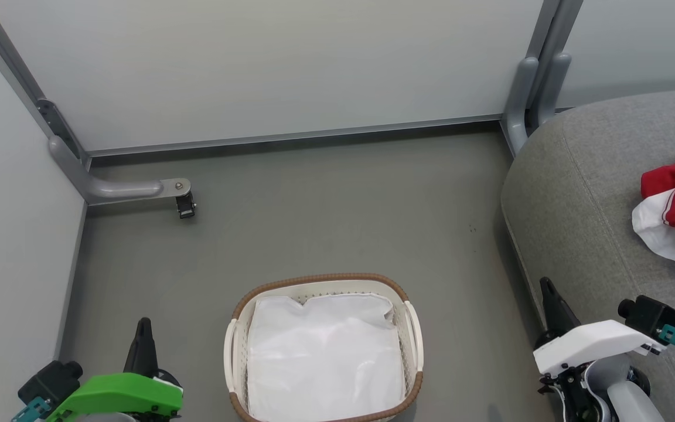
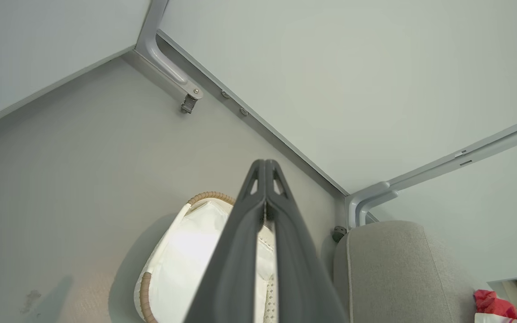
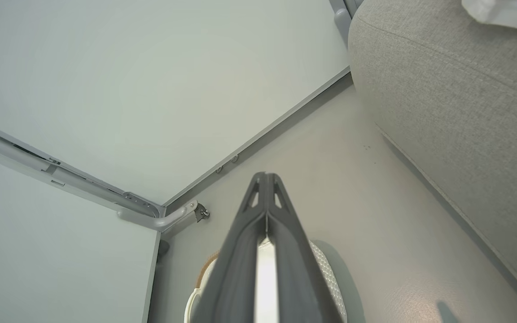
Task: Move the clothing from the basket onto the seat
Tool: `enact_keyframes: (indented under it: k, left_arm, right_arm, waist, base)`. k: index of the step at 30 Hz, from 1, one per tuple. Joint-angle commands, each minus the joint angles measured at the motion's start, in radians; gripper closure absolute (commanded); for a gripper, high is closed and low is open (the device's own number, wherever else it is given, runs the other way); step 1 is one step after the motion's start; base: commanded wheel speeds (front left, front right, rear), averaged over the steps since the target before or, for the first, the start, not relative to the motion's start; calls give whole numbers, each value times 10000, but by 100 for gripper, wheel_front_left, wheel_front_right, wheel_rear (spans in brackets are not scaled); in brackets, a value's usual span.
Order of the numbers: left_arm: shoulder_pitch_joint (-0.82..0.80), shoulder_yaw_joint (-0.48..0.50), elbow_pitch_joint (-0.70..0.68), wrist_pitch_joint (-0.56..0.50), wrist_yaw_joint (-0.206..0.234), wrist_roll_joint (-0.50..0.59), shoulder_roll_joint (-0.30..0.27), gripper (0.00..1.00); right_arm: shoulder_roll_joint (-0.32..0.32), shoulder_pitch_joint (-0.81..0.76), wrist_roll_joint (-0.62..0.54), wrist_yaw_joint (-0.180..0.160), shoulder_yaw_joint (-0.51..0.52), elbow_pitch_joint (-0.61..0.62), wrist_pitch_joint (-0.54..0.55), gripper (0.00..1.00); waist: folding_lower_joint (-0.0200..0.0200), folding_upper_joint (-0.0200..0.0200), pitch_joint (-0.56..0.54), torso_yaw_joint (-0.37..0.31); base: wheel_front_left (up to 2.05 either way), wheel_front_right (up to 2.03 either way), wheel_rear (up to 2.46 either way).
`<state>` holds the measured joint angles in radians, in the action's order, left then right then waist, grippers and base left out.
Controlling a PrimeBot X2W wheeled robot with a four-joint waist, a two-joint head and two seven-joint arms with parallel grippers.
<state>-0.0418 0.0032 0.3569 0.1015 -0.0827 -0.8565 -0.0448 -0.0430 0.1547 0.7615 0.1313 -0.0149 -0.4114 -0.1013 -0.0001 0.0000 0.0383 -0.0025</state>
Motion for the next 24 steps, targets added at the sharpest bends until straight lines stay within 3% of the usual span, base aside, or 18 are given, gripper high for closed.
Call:
enact_keyframes:
  k: [1, 24]
  left_arm:
    - [-321, 117, -209, -109, -67, -463, -39, 100]
    - [-491, 469, -538, -819, -221, -2894, -54, 100]
  right_arm:
    - [-45, 51, 523, -2, 102, 238, 119, 100]
    - [-63, -157, 3257, -4, 521, 748, 827, 100]
  waist:
    - [1, 0, -10, 1]
    - [1, 0, -100, 7]
  base:
    - [0, 0, 0]
    - [0, 0, 0]
